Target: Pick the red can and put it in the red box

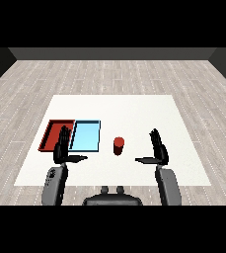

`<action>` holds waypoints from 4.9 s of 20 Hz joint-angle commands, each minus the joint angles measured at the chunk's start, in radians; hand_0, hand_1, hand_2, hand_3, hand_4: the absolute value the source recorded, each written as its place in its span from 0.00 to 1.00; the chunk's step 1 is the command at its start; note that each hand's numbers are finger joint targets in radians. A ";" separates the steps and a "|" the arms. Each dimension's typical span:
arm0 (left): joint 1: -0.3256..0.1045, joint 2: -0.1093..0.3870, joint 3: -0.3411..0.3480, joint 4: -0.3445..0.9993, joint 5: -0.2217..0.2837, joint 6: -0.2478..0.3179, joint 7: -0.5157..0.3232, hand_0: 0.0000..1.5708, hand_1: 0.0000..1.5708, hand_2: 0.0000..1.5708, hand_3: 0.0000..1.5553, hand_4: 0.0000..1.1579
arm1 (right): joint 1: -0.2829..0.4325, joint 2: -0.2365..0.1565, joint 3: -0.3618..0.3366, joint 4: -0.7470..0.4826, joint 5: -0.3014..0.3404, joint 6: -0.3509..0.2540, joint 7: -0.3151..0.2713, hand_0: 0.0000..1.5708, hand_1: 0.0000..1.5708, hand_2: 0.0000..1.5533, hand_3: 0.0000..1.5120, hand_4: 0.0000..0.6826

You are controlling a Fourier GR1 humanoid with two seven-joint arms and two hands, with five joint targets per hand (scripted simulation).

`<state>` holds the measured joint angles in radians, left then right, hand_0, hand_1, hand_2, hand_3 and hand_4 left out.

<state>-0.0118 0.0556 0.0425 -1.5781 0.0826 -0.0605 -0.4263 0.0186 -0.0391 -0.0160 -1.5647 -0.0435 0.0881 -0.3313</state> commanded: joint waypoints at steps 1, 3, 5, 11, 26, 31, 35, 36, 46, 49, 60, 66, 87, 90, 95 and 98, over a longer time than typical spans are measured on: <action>0.006 -0.027 -0.011 0.012 -0.014 0.020 -0.032 0.00 0.00 0.00 0.00 0.00 | -0.048 0.013 0.001 -0.005 -0.036 0.006 0.064 0.00 0.00 0.00 0.00 0.00; 0.001 -0.010 -0.008 -0.076 -0.001 0.022 0.046 0.00 0.00 0.00 0.00 0.00 | 0.010 0.038 0.051 -0.024 -0.006 -0.026 0.070 0.00 0.00 0.00 0.00 0.00; 0.005 -0.018 -0.004 -0.010 -0.006 0.013 -0.009 0.00 0.00 0.00 0.00 0.00 | -0.033 0.038 0.087 -0.032 0.001 -0.075 0.116 0.00 0.00 0.00 0.00 0.00; 0.003 -0.008 0.015 -0.018 0.004 0.006 -0.017 0.00 0.00 0.00 0.00 0.00 | -0.095 0.011 0.040 0.061 -0.070 -0.038 0.126 0.00 0.00 0.00 0.00 0.00; 0.037 -0.006 0.017 -0.066 0.026 -0.005 0.021 0.00 0.00 0.00 0.00 0.00 | -0.266 0.039 0.236 0.462 -0.222 -0.187 -0.085 0.00 0.00 0.00 0.00 0.00; -0.009 0.009 0.041 -0.016 0.042 -0.023 -0.003 0.00 0.00 0.00 0.00 0.00 | -0.337 0.039 0.217 0.638 -0.223 -0.148 -0.187 0.00 0.00 0.00 0.00 0.00; -0.001 -0.020 0.010 -0.042 0.009 0.018 0.013 0.00 0.00 0.00 0.00 0.00 | -0.315 0.039 0.300 0.548 -0.277 -0.211 -0.119 0.00 0.00 0.00 0.00 0.00; 0.000 -0.034 -0.004 -0.040 0.001 0.030 0.013 0.00 0.00 0.00 0.00 0.00 | -0.362 0.039 0.349 0.671 -0.335 -0.241 -0.225 0.00 0.00 0.00 0.00 0.00; -0.027 0.014 0.047 0.062 0.026 -0.027 -0.054 0.00 0.00 0.00 0.00 0.00 | -0.459 0.039 0.323 0.789 -0.404 -0.170 -0.233 0.00 0.00 0.00 0.00 0.00; 0.031 0.021 0.040 -0.030 0.031 -0.027 0.007 0.00 0.00 0.00 0.00 0.00 | -0.477 0.039 0.419 0.805 -0.478 -0.234 -0.261 0.00 0.00 0.00 0.00 0.00; -0.010 0.021 0.049 -0.037 0.051 -0.026 0.030 0.00 0.00 0.00 0.00 0.00 | -0.551 0.039 0.523 0.881 -0.601 -0.251 -0.300 0.00 0.00 0.00 0.00 0.00; -0.013 0.004 0.030 -0.021 0.019 -0.006 0.000 0.00 0.00 0.00 0.00 0.00 | -0.564 0.039 0.636 0.807 -0.674 -0.396 -0.249 0.00 0.00 0.00 0.00 0.00; -0.061 -0.031 -0.013 -0.019 -0.011 0.030 0.042 0.00 0.00 0.00 0.00 0.00 | -0.630 0.039 0.656 0.825 -0.608 -0.627 -0.218 0.92 0.92 0.92 0.91 0.88; -0.037 -0.041 -0.011 0.044 -0.017 0.012 -0.044 0.00 0.00 0.00 0.00 0.00 | -0.610 0.037 0.579 0.826 -0.510 -0.576 -0.263 0.91 0.91 0.92 0.90 0.91; -0.024 -0.044 -0.068 -0.089 -0.033 0.026 0.097 0.00 0.00 0.00 0.00 0.00 | -0.519 -0.050 0.617 0.581 -0.426 -0.635 -0.182 0.90 0.90 0.92 0.91 0.90; 0.039 -0.029 -0.083 -0.099 -0.053 0.004 0.061 0.00 0.00 0.00 0.00 0.00 | -0.544 -0.064 0.613 0.427 -0.390 -0.701 -0.052 0.92 0.92 0.92 0.91 0.92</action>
<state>-0.0059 0.0209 -0.0137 -1.6311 0.0494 -0.0535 -0.3923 -0.5473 -0.0609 0.5862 -0.9645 -0.4820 -0.5583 -0.4793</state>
